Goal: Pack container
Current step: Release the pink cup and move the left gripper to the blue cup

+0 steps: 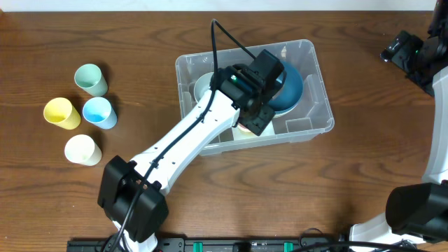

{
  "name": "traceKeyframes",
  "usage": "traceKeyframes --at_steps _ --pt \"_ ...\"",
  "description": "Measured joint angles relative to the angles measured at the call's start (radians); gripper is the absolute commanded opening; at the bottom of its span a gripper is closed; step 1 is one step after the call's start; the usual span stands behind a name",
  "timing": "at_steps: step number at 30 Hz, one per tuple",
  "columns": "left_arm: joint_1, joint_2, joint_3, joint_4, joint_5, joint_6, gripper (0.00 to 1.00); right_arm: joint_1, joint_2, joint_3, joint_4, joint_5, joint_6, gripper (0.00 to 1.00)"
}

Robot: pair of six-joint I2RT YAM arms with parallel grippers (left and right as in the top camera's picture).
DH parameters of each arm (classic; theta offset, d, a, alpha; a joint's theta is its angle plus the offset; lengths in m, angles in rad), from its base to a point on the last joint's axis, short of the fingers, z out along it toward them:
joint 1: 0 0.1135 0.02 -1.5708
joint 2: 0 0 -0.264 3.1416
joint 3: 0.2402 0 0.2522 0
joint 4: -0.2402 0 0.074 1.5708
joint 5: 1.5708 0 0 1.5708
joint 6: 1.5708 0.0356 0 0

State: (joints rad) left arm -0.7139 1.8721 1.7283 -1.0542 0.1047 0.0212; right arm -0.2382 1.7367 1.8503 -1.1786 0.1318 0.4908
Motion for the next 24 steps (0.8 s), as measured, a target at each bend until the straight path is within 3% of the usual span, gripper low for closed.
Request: traceKeyframes --at_steps 9,13,17,24 --pt "0.184 -0.108 -0.001 -0.048 -0.018 -0.061 0.61 0.000 0.000 0.000 0.000 0.000 0.000 0.99" --pt "0.310 -0.240 0.000 -0.065 -0.032 -0.072 0.71 0.000 0.000 0.000 0.000 0.000 0.000 0.99" --pt "0.461 -0.331 0.001 -0.087 -0.051 -0.077 0.75 0.000 0.000 0.000 0.000 0.000 0.000 0.99" --pt "0.713 -0.290 -0.018 -0.098 -0.082 -0.077 0.75 0.000 0.000 0.000 0.000 0.000 0.000 0.99"
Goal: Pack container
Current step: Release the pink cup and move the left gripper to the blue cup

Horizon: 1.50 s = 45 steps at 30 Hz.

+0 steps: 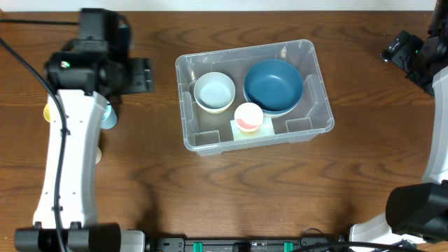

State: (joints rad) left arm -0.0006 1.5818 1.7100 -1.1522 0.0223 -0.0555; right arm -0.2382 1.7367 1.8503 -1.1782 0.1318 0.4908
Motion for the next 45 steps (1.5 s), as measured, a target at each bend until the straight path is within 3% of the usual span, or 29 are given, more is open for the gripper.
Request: traceKeyframes --at_steps 10,31,37,45 --pt "0.188 0.209 -0.040 0.001 -0.004 0.000 0.75 0.000 0.000 0.000 0.000 0.000 0.000 0.99" --pt "0.218 0.485 -0.043 0.061 -0.004 0.031 0.74 0.000 0.000 0.000 0.000 0.000 0.000 0.99" --pt "0.246 0.486 -0.043 0.077 -0.004 0.030 0.45 0.000 0.000 0.000 0.000 0.000 0.000 0.99" --pt "0.254 0.486 -0.043 0.078 -0.004 0.037 0.36 0.000 0.000 0.000 0.000 0.000 0.000 0.99"
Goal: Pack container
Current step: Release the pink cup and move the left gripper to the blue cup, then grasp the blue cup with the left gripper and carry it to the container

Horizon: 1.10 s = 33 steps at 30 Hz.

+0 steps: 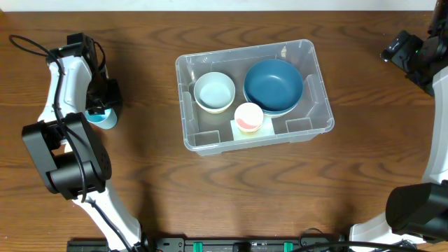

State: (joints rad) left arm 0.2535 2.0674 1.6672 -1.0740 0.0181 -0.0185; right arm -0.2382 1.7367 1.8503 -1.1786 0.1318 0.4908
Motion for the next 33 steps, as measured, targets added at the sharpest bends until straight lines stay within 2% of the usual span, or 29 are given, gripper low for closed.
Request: traceKeyframes --at_steps 3,8,12,27,33 --pt "0.000 0.000 0.000 0.007 0.000 -0.003 0.26 0.000 0.000 0.000 0.000 0.000 0.000 0.99" --pt "0.000 0.000 0.000 0.028 0.000 0.000 0.19 0.000 0.000 0.000 0.000 0.000 0.000 0.99" --pt "0.000 0.000 -0.005 0.045 0.000 0.001 0.06 0.000 0.000 0.000 0.000 0.000 0.000 0.99" --pt "-0.013 0.000 -0.011 0.008 0.018 -0.011 0.06 0.000 0.000 0.000 0.000 0.000 0.000 0.99" --pt "-0.107 -0.007 -0.011 -0.052 0.064 -0.011 0.06 0.000 0.000 0.000 0.000 0.000 0.000 0.99"
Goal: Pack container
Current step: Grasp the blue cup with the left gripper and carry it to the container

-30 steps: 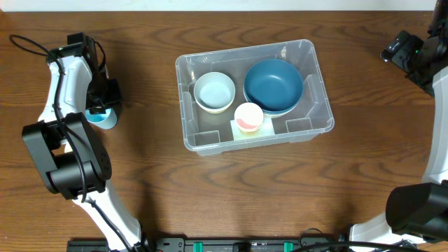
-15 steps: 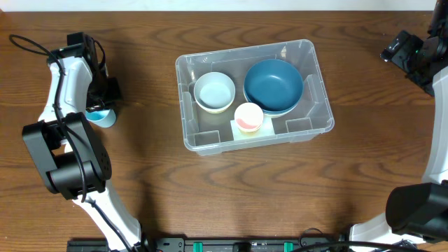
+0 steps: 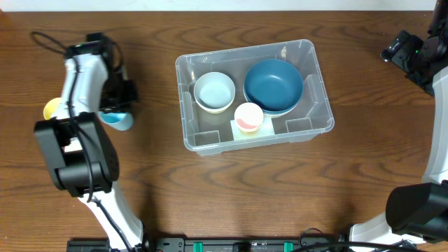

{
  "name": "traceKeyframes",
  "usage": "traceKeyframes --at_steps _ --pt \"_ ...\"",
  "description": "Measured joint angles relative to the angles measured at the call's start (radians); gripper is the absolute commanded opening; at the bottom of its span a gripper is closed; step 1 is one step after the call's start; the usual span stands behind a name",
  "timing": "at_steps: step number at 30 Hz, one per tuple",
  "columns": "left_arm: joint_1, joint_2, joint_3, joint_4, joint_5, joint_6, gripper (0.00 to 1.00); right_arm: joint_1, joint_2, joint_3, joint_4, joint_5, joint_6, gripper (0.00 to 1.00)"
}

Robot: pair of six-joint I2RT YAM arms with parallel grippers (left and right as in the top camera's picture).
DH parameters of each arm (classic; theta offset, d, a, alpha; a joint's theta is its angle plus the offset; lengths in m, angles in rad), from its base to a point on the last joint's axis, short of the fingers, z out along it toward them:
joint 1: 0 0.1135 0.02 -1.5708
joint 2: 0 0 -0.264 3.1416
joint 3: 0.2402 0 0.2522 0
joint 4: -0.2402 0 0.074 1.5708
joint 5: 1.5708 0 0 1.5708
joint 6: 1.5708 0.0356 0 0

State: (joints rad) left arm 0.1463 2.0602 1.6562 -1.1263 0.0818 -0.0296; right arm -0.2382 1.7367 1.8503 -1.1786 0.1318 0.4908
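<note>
A clear plastic container [image 3: 318, 105] stands mid-table. Inside it are a pale bowl [image 3: 214, 92], a dark blue bowl [image 3: 274, 85] and a small cup with a pink inside [image 3: 248, 117]. To the left, my left gripper [image 3: 119, 103] is down on a light blue cup [image 3: 116, 121], which leans slightly; the fingers appear closed on its rim. Behind the left arm, a sliver of a yellow cup [image 3: 50, 108] shows. My right gripper [image 3: 400, 49] is parked at the far right back corner, and its jaws are too dark to read.
The left arm's links [image 3: 73, 150] cover the spot left of the container, hiding whatever else stands there. The right arm's base [image 3: 413, 210] sits at the front right corner.
The left gripper and the light blue cup under it have both shifted a little to the right, toward the container. The cup now leans. The right arm has not moved.
The left gripper was first inside the container, over the pink-lined cup. Then it was out and above the four cups at the left, leaving that cup in the container. It then stood low on the light blue cup, which has now shifted right with it.
</note>
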Motion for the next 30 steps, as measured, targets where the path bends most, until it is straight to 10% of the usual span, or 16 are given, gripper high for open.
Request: traceKeyframes --at_steps 21,30 --pt "-0.410 -0.568 0.023 -0.020 0.040 -0.035 0.06 0.000 0.000 0.000 0.000 0.000 0.000 0.99" --pt "-0.766 -0.557 0.026 0.085 0.039 -0.005 0.06 0.000 0.000 0.000 0.000 0.000 0.000 0.99"
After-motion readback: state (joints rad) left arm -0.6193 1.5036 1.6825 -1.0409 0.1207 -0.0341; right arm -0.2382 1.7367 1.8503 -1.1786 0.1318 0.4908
